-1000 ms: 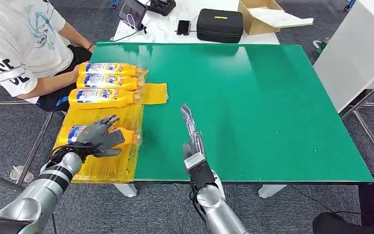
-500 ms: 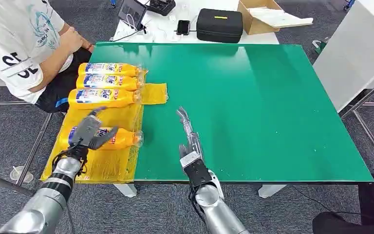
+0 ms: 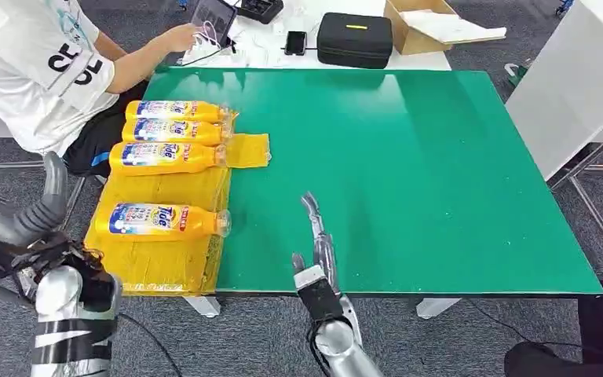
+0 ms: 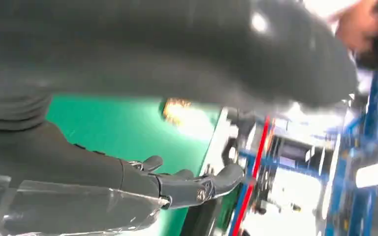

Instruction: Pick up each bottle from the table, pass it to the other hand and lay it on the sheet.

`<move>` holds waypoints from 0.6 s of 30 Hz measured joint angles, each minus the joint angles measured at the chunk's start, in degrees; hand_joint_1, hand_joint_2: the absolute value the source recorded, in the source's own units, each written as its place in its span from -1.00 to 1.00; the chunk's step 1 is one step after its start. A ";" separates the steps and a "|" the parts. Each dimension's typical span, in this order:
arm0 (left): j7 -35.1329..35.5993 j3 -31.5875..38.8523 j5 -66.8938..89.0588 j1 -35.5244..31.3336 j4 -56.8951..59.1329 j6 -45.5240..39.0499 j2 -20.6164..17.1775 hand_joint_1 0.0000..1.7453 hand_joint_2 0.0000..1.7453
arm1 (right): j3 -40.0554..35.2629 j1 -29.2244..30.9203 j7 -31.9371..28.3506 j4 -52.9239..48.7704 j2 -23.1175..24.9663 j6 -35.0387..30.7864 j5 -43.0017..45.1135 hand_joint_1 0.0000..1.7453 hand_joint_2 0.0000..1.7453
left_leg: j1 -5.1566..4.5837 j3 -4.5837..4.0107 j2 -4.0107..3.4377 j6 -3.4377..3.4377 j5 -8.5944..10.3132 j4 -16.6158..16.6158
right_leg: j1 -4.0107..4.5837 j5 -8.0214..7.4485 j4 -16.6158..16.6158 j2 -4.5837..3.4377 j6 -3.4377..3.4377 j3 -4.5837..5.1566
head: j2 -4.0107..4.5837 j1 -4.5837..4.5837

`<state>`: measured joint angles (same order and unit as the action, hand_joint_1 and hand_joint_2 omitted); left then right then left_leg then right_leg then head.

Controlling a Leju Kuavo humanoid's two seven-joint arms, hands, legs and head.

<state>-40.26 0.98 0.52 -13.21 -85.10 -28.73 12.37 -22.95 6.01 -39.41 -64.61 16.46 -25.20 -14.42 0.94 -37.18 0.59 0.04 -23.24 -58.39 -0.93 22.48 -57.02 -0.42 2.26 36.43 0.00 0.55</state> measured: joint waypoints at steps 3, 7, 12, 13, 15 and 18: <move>0.00 -0.04 -0.68 5.44 -3.80 4.63 2.11 -1.00 1.00 | 1.62 -4.22 -0.50 -5.31 -0.37 -4.27 0.79 -1.00 1.00 | -0.06 0.01 -0.03 0.01 -0.11 0.00 | -0.05 0.04 0.01 -0.01 0.04 0.02 | 0.00 0.00; 0.07 -1.29 -1.35 13.30 -3.82 10.53 3.60 -1.00 1.00 | 3.62 -9.31 -0.63 -12.55 -1.07 -11.64 0.96 -1.00 1.00 | -0.06 0.03 -0.05 0.02 -0.22 0.00 | -0.05 0.17 0.03 -0.02 0.01 0.05 | 0.00 0.02; 0.17 -4.48 -0.26 22.17 -0.97 14.00 4.81 -1.00 1.00 | 7.08 -15.72 -0.65 -19.19 -1.88 -14.66 1.88 -1.00 1.00 | -0.07 0.01 -0.05 0.00 -0.36 0.00 | -0.05 0.23 0.03 -0.05 0.02 0.06 | 0.00 0.00; 0.17 -5.05 -0.20 23.11 -0.65 14.35 4.98 -1.00 1.00 | 7.47 -16.47 -0.65 -19.80 -1.88 -14.71 1.90 -1.00 1.00 | -0.07 0.02 -0.05 0.01 -0.39 0.00 | -0.05 0.23 0.03 -0.05 0.02 0.06 | 0.00 0.00; 0.17 -5.60 -0.88 24.50 -0.23 15.10 5.42 -1.00 1.00 | 7.89 -17.29 -0.65 -20.12 -1.92 -14.75 2.76 -1.00 1.00 | -0.06 0.02 -0.05 0.02 -0.39 0.00 | -0.04 0.23 0.03 -0.06 0.02 0.06 | 0.00 0.00; 0.17 -6.12 -2.90 25.10 0.20 16.78 6.05 -1.00 1.00 | 7.95 -17.56 -0.65 -19.95 -1.95 -14.75 3.43 -1.00 1.00 | -0.04 0.03 -0.05 0.02 -0.37 0.01 | -0.03 0.23 0.03 -0.05 0.02 0.04 | 0.00 0.00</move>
<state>-40.09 -5.13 -2.38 11.89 -84.89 -11.96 18.42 -14.99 -11.55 -40.06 -84.57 14.51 -39.95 -10.99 0.90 -37.15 0.54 0.06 -23.62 -58.39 -0.96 22.70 -56.99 -0.48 2.28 36.47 0.00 0.55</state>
